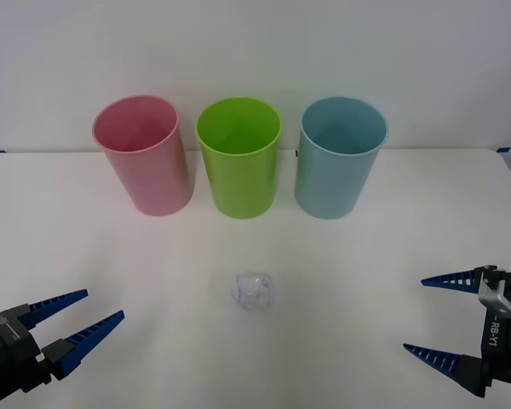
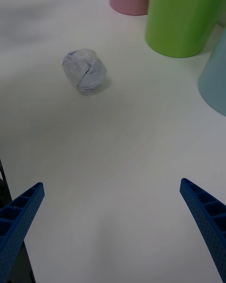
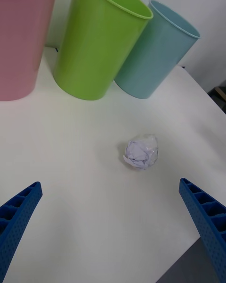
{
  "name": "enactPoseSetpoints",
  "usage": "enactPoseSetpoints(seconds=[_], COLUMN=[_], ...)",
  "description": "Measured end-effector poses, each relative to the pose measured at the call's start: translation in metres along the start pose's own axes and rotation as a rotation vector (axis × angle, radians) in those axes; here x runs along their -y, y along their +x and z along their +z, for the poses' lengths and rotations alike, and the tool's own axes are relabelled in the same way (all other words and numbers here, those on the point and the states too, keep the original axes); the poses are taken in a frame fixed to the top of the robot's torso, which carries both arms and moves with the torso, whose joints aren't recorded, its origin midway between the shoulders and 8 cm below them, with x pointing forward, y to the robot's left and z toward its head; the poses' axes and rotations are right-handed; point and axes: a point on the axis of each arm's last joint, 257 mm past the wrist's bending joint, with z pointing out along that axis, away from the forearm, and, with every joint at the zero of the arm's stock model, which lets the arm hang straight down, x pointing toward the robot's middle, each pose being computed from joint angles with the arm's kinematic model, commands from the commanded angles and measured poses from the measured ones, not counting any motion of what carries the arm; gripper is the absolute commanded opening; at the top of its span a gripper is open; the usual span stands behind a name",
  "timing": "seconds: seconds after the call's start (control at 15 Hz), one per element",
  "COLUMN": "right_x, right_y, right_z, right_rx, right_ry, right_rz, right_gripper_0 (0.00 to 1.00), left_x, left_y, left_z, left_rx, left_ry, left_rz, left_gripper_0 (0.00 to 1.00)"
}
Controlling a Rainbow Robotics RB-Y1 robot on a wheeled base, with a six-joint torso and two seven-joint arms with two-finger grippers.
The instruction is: Put cans in the blue bin and PET bottles in the pink bin and trash in the green bin.
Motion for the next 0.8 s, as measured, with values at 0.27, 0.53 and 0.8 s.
enactPoseSetpoints(seconds=[0.27, 0.53, 0.8], right_x=[0.0, 0.0, 0.0], right_y=[0.0, 0.0, 0.0], right_z=[0.0, 0.0, 0.0], right_rx=[0.0, 0.0, 0.0], right_ry=[0.0, 0.0, 0.0], right_rz=[0.0, 0.0, 0.0], right_gripper_0=[1.0, 1.0, 1.0], left_x=[0.0, 0.0, 0.0], left_y=[0.0, 0.0, 0.0], left_z=[0.0, 0.0, 0.0], left_rx=[0.0, 0.0, 0.0], left_ry=[0.0, 0.0, 0.0], left_rz=[0.0, 0.0, 0.0], left_gripper_0=[1.0, 1.0, 1.0])
